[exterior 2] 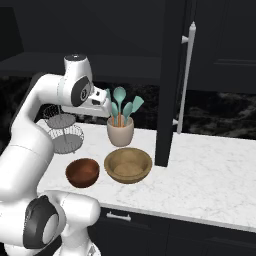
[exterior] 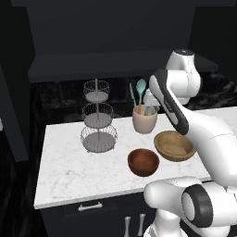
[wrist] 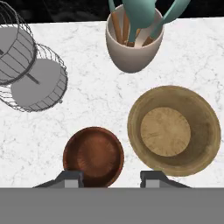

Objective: Pick up the bowls on the counter and stack them on top of one another in the open cabinet. Place the smaller bowl on top of the larger bowl.

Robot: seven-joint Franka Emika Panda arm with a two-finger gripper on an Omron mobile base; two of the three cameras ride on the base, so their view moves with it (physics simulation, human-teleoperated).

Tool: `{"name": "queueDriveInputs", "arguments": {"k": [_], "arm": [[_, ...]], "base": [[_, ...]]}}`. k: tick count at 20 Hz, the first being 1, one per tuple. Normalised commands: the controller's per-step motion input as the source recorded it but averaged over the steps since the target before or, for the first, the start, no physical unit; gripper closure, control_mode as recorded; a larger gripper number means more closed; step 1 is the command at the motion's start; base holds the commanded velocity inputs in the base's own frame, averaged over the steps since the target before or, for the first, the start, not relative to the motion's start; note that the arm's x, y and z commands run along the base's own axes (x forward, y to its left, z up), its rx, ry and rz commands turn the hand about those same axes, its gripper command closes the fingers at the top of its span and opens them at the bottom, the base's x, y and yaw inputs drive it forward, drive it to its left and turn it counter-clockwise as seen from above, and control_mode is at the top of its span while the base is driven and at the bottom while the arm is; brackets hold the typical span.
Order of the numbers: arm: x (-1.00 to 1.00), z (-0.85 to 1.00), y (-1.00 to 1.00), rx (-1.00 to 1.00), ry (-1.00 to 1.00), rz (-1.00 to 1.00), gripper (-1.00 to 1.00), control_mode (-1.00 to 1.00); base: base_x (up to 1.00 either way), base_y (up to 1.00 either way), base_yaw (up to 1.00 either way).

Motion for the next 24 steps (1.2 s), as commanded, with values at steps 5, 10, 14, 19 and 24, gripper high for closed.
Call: {"name": "queueDriveInputs", "arguments": {"k": [5, 10, 14, 19, 24], "arm": [[-0.4, -0.03, 0.0, 0.0, 0.02, 0.0, -1.0, -1.0], [-0.74, -0.05, 0.0, 0.0, 0.02, 0.0, -1.0, -1.0], [-0.26, -0.51, -0.34, 0.0, 0.02, -0.05, -1.0, -1.0], [-0.12, -0.41, -0.63, 0.02, 0.01, -0.1, -1.0, -1.0], [0.0, -0.32, -0.57, 0.05, 0.05, -0.13, -1.0, -1.0]], "base": [[0.0, 0.0, 0.0], [0.0, 0.0, 0.0], [0.0, 0.0, 0.0], [0.0, 0.0, 0.0], [0.0, 0.0, 0.0]]}}
